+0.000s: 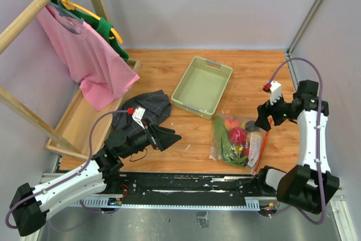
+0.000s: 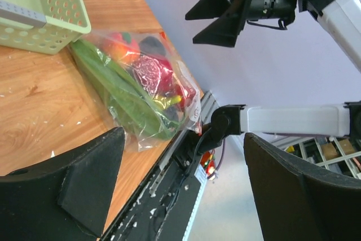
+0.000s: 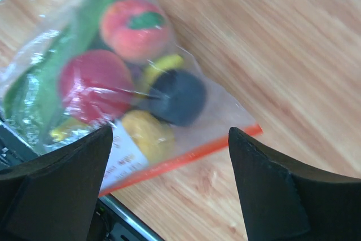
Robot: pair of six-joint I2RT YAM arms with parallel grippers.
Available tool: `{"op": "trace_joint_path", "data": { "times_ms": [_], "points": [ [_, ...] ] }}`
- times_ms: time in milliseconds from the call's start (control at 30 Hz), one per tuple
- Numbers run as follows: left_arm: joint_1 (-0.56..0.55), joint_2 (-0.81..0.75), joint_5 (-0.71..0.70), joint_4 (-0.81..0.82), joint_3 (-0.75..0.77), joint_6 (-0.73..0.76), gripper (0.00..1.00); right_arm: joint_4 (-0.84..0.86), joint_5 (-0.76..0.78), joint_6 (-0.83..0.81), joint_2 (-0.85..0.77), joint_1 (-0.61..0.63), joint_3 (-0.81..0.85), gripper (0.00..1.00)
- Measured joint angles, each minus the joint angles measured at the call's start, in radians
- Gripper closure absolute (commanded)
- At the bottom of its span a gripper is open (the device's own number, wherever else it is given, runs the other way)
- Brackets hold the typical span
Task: Open the zip-top bag and remove the fake food
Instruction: Move the zipper food storage bag to the center of the board, then pick up the zipper food storage bag at the center of the board.
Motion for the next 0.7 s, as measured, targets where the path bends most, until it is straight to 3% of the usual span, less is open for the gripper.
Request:
{"op": "trace_joint_path", "data": {
  "times_ms": [233, 700],
  "points": [
    [0.000, 0.014, 0.019, 0.000, -0.016, 0.001, 0.11, -0.040, 0.027, -0.112, 0.148, -0.238, 0.001, 0.15],
    [0.000, -0.004, 0.018, 0.005, -0.052, 0.005, 0.11, -0.087, -0.012, -0.230, 0.362, -0.270, -0.009, 0.12]
  ]
}}
